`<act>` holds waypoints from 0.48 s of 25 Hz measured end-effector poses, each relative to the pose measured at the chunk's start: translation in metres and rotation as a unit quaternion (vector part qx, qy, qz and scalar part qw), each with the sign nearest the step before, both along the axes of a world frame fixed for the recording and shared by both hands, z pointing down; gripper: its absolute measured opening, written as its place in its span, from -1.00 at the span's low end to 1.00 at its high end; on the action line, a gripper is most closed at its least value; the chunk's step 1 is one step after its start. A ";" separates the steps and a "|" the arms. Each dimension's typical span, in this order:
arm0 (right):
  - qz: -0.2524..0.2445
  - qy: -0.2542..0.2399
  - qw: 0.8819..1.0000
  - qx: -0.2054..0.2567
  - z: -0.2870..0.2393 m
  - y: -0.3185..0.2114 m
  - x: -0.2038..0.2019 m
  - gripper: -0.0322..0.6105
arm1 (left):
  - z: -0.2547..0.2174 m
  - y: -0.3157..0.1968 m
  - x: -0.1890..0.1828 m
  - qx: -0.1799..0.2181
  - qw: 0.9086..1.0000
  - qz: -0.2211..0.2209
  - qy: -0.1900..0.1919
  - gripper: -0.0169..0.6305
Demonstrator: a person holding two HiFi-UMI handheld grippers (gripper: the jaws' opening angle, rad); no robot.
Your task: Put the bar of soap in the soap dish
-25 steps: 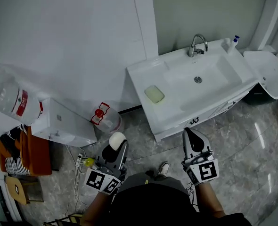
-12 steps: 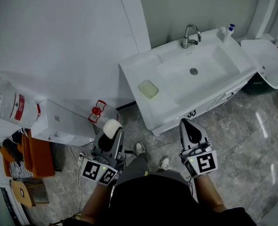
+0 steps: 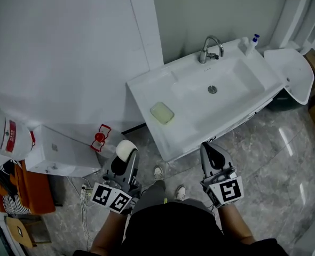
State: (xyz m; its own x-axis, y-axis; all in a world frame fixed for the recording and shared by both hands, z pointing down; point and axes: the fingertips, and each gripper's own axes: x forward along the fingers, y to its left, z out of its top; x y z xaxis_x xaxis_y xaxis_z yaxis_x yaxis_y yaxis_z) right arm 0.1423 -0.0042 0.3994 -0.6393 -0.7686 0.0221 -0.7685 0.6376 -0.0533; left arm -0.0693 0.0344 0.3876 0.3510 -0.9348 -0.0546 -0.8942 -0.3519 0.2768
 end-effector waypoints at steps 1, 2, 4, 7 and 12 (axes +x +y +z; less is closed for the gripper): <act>0.001 0.007 1.000 -0.004 0.000 -0.002 -0.004 -0.86 | 0.002 -0.006 -0.003 -0.002 1.000 0.003 0.004 -0.59; 0.003 0.014 1.000 -0.006 0.001 -0.006 -0.007 -0.86 | 0.003 -0.012 -0.006 -0.003 1.000 0.007 0.008 -0.59; 0.009 0.022 1.000 -0.009 0.000 -0.017 -0.014 -0.86 | 0.007 -0.027 -0.013 -0.008 1.000 0.014 0.012 -0.59; 0.016 0.031 0.999 -0.014 0.001 -0.030 -0.026 -0.86 | 0.013 -0.046 -0.024 -0.015 0.999 0.021 0.021 -0.59; 0.023 0.047 0.998 -0.026 0.007 -0.051 -0.044 -0.86 | 0.030 -0.076 -0.037 -0.030 0.998 0.036 0.037 -0.59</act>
